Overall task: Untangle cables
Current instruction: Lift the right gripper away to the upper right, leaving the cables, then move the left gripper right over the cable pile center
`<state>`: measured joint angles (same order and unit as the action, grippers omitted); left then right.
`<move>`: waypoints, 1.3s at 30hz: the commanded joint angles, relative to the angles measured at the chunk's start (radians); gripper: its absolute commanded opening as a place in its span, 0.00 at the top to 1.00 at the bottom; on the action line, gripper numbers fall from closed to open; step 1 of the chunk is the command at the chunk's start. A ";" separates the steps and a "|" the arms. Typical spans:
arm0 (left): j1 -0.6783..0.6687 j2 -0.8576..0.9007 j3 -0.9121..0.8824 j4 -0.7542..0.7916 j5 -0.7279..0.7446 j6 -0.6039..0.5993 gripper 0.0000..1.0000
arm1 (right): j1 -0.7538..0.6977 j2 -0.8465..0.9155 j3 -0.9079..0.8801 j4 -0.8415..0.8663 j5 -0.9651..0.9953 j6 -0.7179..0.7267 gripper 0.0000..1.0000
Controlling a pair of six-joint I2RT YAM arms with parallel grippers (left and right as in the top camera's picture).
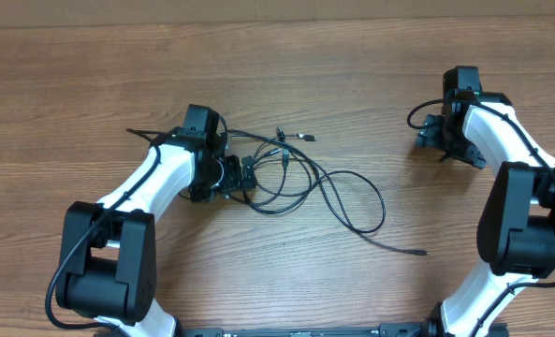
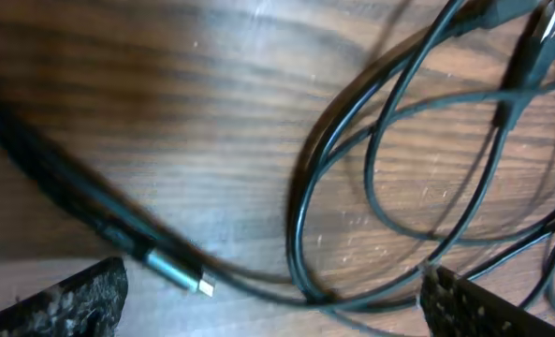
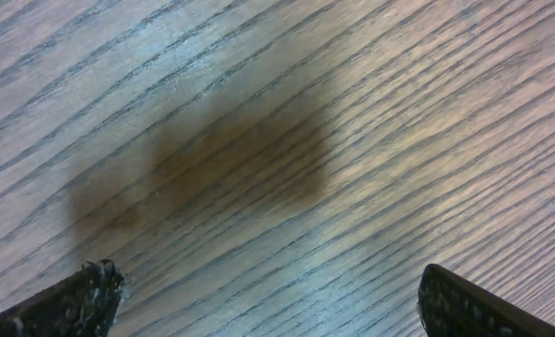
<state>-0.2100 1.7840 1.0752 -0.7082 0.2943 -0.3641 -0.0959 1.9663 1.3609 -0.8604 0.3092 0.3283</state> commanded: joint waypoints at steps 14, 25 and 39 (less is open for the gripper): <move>-0.072 -0.019 0.337 -0.247 -0.024 -0.086 0.00 | 0.004 -0.023 -0.006 0.004 -0.008 -0.002 0.00; -0.329 -0.019 0.335 -0.134 -0.149 -0.138 0.00 | 0.004 -0.023 -0.006 0.004 -0.008 -0.003 0.00; -0.471 -0.019 0.335 0.016 -0.148 -0.138 0.00 | 0.004 -0.023 -0.006 0.004 -0.008 -0.002 0.00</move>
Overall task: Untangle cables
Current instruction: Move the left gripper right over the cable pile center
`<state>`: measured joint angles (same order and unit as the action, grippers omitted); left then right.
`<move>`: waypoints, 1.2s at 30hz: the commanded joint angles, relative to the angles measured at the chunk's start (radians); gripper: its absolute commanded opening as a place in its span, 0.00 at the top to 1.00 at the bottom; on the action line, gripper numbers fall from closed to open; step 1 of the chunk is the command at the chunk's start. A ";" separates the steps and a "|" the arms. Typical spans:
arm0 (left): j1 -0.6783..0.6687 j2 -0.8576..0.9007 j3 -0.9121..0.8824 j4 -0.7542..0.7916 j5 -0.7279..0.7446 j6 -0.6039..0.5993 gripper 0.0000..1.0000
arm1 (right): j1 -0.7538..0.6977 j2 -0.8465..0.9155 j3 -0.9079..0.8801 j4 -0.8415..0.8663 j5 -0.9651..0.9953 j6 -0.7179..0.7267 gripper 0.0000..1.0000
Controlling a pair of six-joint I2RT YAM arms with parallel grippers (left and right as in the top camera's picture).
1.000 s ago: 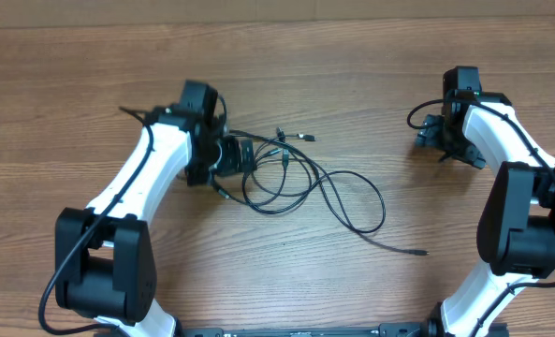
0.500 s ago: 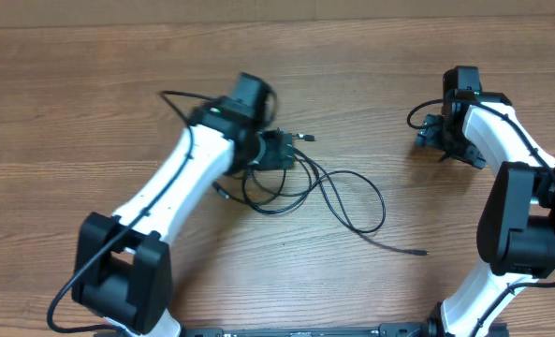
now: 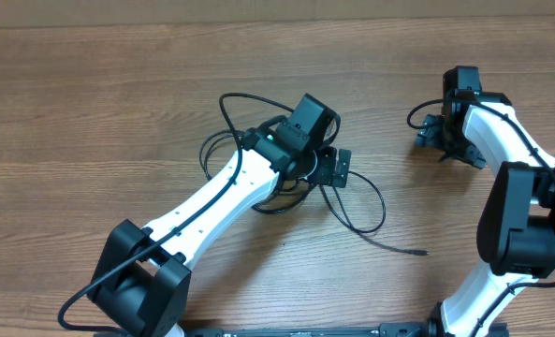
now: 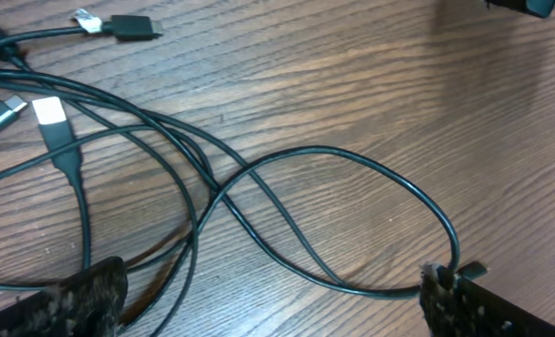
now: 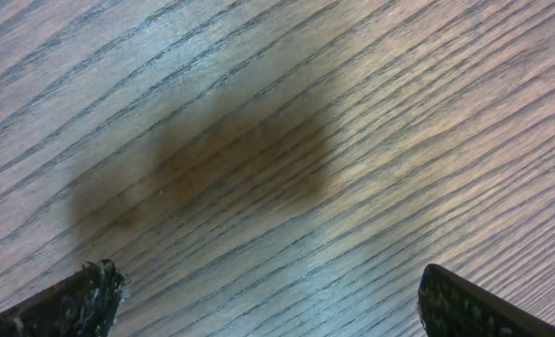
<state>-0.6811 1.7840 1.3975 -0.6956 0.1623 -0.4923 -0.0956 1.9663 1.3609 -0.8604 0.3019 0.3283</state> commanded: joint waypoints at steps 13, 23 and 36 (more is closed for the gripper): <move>0.006 -0.011 0.012 0.011 -0.094 -0.009 0.30 | 0.003 -0.023 -0.006 0.004 -0.001 -0.003 0.00; 0.006 0.037 0.011 -0.056 -0.095 -0.009 0.30 | 0.003 -0.023 -0.006 0.004 -0.001 -0.003 0.00; 0.006 0.126 0.011 -0.166 -0.092 -0.009 0.52 | 0.003 -0.023 -0.006 0.004 -0.001 -0.002 0.00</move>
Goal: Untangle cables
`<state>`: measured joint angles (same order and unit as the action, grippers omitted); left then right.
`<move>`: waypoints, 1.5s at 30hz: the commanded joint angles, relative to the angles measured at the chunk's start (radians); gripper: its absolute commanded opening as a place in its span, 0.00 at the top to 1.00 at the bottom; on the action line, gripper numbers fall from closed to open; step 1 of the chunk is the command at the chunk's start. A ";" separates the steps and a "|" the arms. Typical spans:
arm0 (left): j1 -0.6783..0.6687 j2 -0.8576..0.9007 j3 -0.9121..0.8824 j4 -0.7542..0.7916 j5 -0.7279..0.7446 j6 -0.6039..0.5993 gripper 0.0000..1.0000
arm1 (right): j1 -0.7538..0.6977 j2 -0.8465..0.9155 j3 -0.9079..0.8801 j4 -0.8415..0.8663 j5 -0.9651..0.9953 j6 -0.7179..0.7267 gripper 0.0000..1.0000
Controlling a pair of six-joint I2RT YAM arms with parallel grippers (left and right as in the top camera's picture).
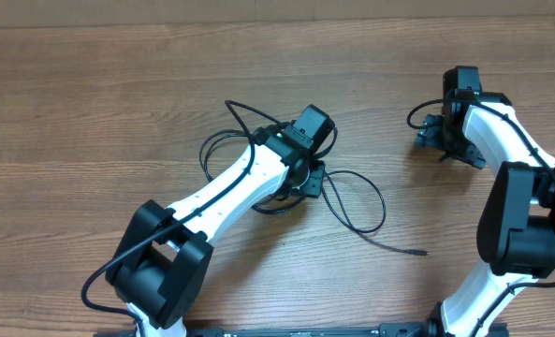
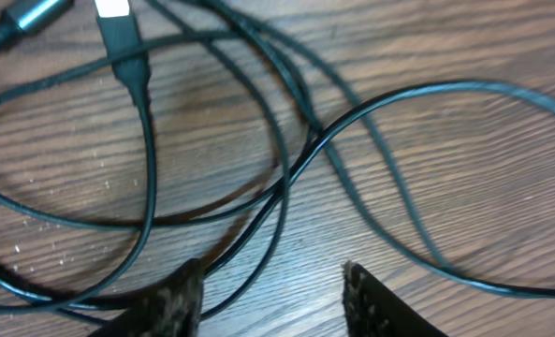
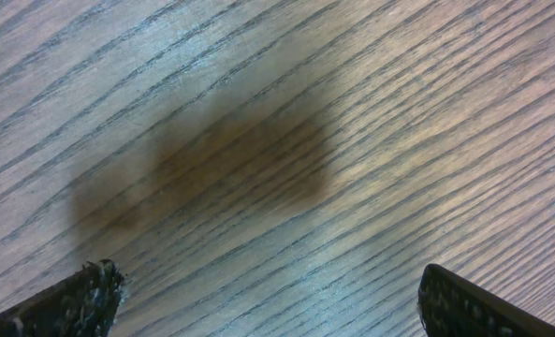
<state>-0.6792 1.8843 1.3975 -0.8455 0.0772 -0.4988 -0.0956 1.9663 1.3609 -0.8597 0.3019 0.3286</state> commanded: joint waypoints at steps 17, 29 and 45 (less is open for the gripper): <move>-0.015 0.029 -0.021 -0.028 -0.007 -0.003 0.61 | 0.003 -0.023 -0.006 0.003 -0.001 -0.003 0.00; -0.016 0.029 -0.134 0.130 -0.010 -0.003 0.60 | 0.003 -0.023 -0.006 0.003 -0.001 -0.003 0.00; -0.016 0.030 -0.183 0.171 -0.010 -0.003 0.60 | 0.003 -0.023 -0.006 0.003 -0.001 -0.003 0.00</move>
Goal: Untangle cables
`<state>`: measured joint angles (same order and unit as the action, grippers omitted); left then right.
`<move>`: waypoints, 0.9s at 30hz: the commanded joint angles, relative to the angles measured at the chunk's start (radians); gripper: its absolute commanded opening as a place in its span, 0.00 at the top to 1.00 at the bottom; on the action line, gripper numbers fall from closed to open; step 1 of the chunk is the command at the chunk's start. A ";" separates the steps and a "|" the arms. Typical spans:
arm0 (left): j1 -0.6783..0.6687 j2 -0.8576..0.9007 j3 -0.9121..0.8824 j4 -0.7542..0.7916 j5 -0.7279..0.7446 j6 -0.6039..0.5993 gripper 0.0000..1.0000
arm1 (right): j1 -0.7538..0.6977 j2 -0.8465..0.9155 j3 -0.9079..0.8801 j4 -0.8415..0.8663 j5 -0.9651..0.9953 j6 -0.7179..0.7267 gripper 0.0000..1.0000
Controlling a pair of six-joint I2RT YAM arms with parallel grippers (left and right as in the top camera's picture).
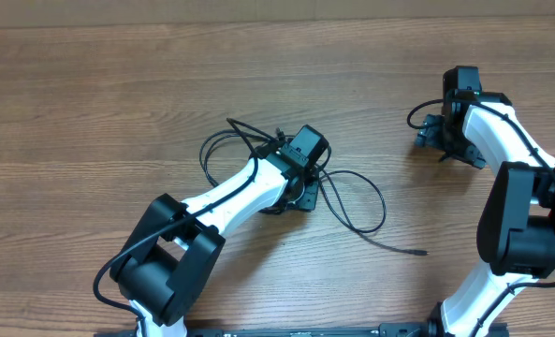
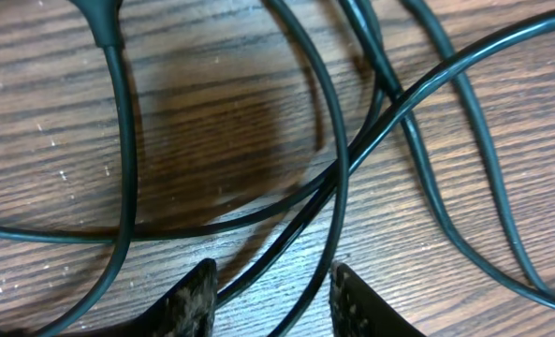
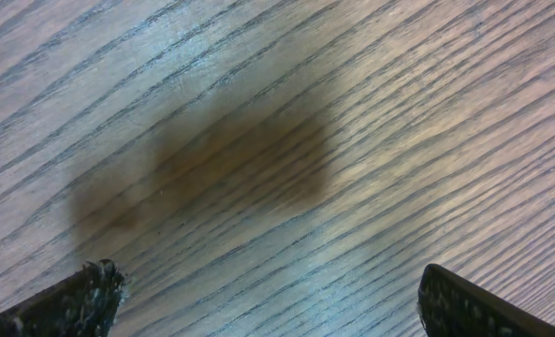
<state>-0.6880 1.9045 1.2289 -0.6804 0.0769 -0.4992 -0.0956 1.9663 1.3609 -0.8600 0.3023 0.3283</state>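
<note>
A tangle of thin black cables (image 1: 228,140) lies mid-table, with one loop (image 1: 378,192) spreading right and a loose plug end (image 1: 420,253) beyond it. My left gripper (image 1: 302,195) is low over the tangle's right side. In the left wrist view it (image 2: 272,300) is open but narrowed, and two cable strands (image 2: 389,94) run between its fingers (image 2: 195,298). My right gripper (image 1: 433,136) stays at the far right, away from the cables. There it (image 3: 268,295) stands wide open over bare wood.
The wooden table (image 1: 90,84) extends around the tangle on all sides. A lighter strip runs along the table's far edge (image 1: 277,11). Nothing else lies on the table.
My left gripper has dropped closer to the cables and its fingers stand slightly nearer each other, with two strands between them. The right arm has not moved.
My left gripper was wide open at the tangle's left side. Then it was over the right part, still wide open, and the left cables had shifted. Then its fingers were narrowed above crossing strands, and now it sits lower around two of them. The right gripper never moved.
</note>
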 commanded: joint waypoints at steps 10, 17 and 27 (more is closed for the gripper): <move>-0.007 0.010 -0.015 0.005 -0.009 -0.003 0.65 | 0.003 -0.023 -0.006 0.003 -0.001 -0.003 0.00; -0.007 0.010 -0.015 0.005 -0.009 -0.003 0.67 | 0.003 -0.023 -0.006 0.003 -0.001 -0.002 0.00; -0.007 0.010 -0.015 0.005 -0.009 -0.003 0.76 | 0.003 -0.023 -0.006 0.003 -0.001 -0.003 0.00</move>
<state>-0.6880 1.9045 1.2270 -0.6796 0.0772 -0.4992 -0.0956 1.9663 1.3609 -0.8597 0.3019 0.3283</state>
